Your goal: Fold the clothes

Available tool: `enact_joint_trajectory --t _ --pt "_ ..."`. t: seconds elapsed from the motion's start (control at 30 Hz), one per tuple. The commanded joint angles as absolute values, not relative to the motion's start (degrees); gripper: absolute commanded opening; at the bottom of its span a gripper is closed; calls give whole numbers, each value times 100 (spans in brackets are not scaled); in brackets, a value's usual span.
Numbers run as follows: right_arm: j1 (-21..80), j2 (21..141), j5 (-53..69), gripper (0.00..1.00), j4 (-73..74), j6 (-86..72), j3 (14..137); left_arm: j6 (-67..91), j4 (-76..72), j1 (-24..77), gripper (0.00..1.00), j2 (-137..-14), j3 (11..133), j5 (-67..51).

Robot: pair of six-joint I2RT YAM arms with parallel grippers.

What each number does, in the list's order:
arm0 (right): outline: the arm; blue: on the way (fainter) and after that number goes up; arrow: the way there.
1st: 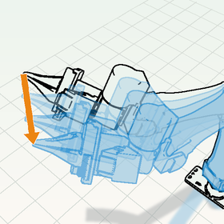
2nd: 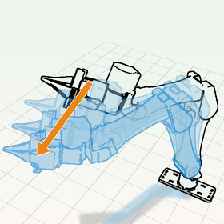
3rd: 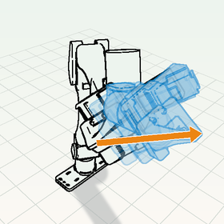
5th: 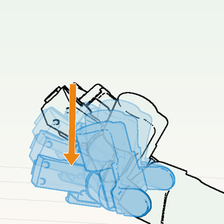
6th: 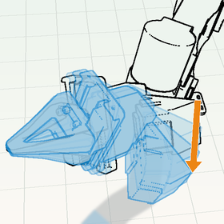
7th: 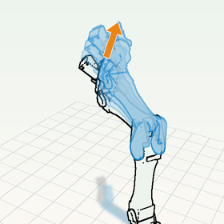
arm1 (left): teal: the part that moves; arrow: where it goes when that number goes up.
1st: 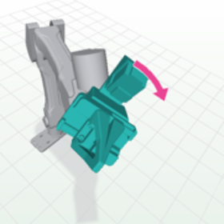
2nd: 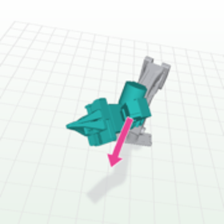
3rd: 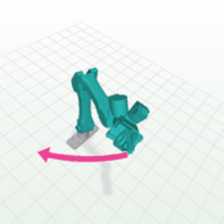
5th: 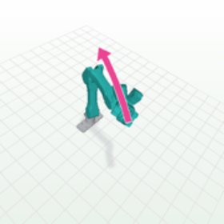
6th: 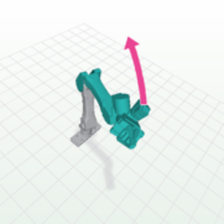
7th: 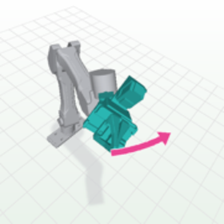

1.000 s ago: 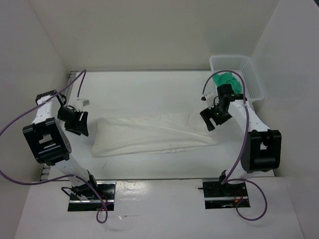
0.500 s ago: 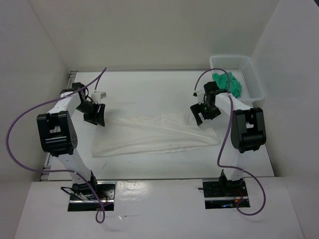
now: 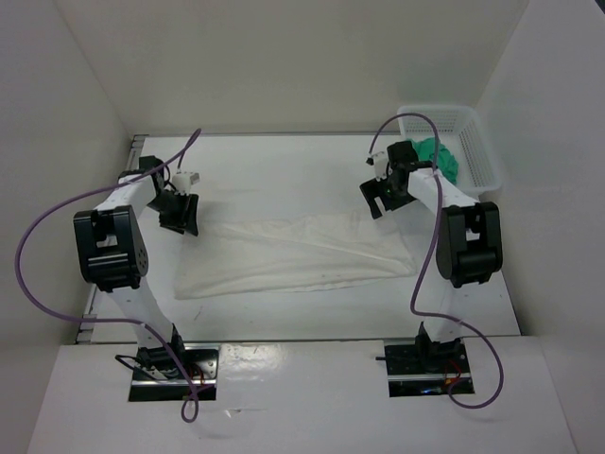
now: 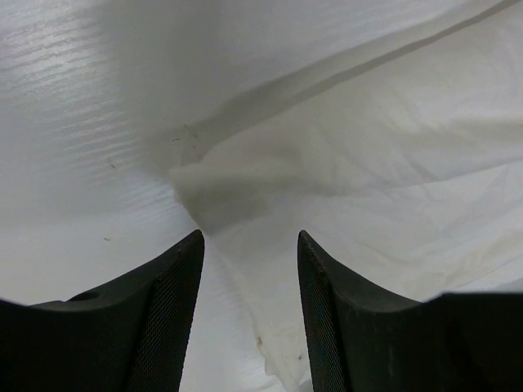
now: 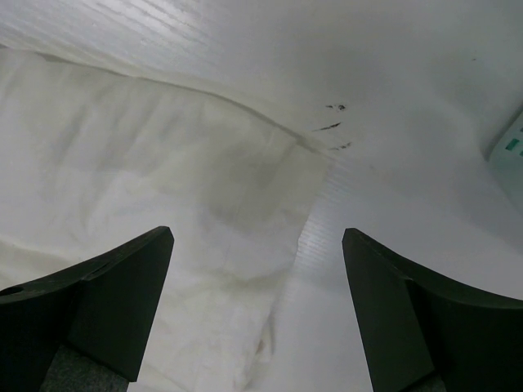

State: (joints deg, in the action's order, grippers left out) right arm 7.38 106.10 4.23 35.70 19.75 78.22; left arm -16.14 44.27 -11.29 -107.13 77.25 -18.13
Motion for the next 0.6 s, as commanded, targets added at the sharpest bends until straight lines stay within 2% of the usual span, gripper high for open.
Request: enact_joint_trajectory --t 0.0,0.4,0.53,0.57 --pt "782 10802 273 92 3217 1969 8121 -1450 4149 -1063 57 -10819 7770 -1679" --pt "782 11197 377 91 3041 2021 8227 -1336 3850 -896 57 -11223 7822 -1187" --pt "782 11249 378 88 3041 2021 8227 -1336 3850 -782 50 -11329 7875 -1055" --pt "782 11250 378 88 3041 2021 8227 -1336 3850 -782 42 -11329 7875 -1055"
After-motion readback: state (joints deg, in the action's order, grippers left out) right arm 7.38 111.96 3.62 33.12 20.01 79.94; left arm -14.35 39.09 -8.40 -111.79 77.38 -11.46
